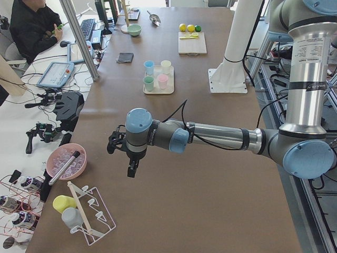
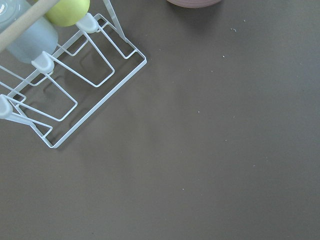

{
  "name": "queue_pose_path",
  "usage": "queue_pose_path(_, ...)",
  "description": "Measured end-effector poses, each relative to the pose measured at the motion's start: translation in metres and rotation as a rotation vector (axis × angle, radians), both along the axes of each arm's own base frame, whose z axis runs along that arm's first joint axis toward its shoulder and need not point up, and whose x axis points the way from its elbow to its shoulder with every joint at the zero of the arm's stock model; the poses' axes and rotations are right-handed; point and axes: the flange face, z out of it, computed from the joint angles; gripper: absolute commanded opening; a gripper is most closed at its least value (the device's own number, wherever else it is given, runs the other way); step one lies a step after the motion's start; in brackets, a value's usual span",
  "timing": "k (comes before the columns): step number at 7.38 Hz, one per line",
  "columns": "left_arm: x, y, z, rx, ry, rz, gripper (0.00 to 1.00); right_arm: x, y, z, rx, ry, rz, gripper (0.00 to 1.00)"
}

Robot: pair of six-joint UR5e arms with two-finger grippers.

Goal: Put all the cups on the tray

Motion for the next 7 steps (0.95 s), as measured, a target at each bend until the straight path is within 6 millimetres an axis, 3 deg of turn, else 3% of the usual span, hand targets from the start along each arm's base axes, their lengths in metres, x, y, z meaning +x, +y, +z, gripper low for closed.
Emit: queue_pose_path(7,0.0023,-0.0087,0.0044,-0.002,-0.004,0.003,0.98,0.0002,-0.0062,-0.0076,0.015,-0.001,0.002,1.00)
